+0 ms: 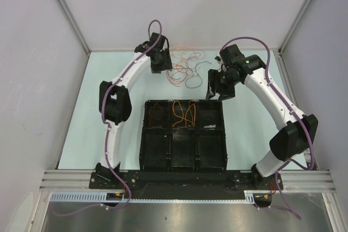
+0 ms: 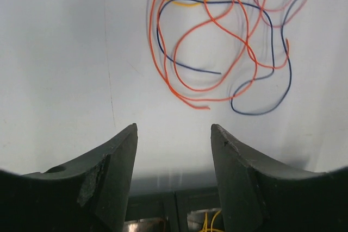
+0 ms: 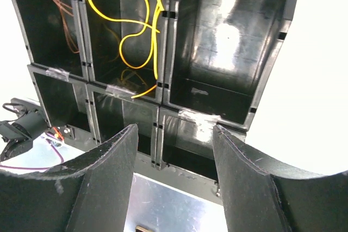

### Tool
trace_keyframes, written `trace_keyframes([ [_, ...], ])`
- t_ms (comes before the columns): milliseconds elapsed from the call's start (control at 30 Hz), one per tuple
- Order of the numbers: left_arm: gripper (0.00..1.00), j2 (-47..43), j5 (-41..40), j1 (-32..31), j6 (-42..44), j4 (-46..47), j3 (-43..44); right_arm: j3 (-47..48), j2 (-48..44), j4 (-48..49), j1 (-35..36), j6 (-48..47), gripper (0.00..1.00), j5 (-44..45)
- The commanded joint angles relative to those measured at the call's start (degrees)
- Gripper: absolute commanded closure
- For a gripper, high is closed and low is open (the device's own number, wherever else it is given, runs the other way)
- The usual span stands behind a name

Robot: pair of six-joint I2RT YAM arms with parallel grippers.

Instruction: Untangle the cables

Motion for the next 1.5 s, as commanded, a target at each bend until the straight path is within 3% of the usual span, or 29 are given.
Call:
trace_keyframes([
  [0,0.39,2.47,1.86,2.33,-3.85,8.06,2.04,4.04,1.35,-2.93,-1.11,-2.05,0.38,0.65],
  [300,0.39,9.32,6.43,5.41,-4.55,20.02,4.15,7.91,5.66,-6.18,-2.07,-2.93,0.39,2.58],
  [567,0.4,14.42,7.05,7.43,-5.7,24.95,7.67,11.69,9.88,-9.17,-3.3,-4.34,0.39,3.28],
  [1100,0.42,19.17,4.68,8.57,-7.19,27.24,9.78,15.48,14.8,-11.37,-5.5,-6.45,0.4,2.93],
  [1300,0.45,20.05,-0.15,8.92,-9.3,29.88,9.43,15.12,14.54,-11.46,-6.38,-6.45,0.4,2.84],
  [1467,0.5,21.54,1.6,9.19,-12.11,32.08,9.78,14.95,14.36,-11.55,-6.65,-6.36,0.41,3.11],
])
